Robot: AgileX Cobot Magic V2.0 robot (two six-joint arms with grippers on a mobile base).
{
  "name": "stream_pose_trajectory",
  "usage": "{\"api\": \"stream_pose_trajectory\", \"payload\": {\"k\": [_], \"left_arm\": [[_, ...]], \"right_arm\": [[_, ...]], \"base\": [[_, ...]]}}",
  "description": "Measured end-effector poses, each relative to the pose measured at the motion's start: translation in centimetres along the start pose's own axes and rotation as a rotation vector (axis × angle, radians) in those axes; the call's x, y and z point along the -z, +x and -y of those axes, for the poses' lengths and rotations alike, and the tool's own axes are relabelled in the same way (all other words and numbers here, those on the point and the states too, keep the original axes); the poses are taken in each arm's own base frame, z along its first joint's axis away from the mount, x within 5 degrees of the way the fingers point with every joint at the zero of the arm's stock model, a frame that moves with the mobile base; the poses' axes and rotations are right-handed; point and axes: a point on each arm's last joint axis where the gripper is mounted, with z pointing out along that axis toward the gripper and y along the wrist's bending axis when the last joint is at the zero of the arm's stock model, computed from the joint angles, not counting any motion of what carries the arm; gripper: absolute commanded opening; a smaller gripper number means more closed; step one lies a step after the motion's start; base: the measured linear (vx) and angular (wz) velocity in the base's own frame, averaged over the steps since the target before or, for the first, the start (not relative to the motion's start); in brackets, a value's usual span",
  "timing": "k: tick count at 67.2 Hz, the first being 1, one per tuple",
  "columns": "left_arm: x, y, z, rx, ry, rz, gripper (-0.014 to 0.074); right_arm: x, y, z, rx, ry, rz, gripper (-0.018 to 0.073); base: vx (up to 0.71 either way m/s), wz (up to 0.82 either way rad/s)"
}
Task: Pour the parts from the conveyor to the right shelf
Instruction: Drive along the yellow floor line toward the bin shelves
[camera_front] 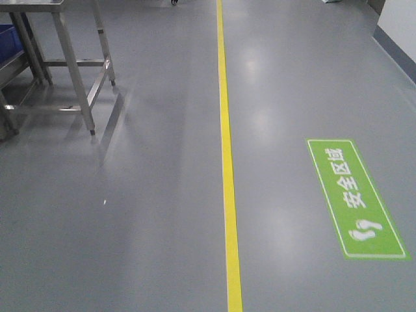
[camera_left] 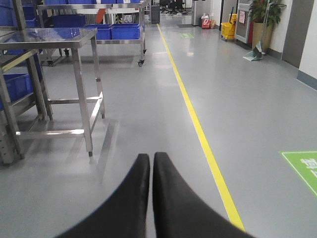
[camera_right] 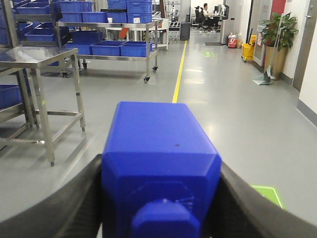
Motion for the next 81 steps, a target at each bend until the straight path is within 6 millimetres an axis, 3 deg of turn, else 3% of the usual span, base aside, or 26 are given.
{"api": "stream_pose_trajectory", "payload": {"k": [81], "left_arm": [[0.00,0.00,0.00,0.000,0.000,0.000,-0.0006]], "right_arm": [[0.00,0.00,0.00,0.000,0.000,0.000,-0.0005]], "base": [[0.76,0.00]]}}
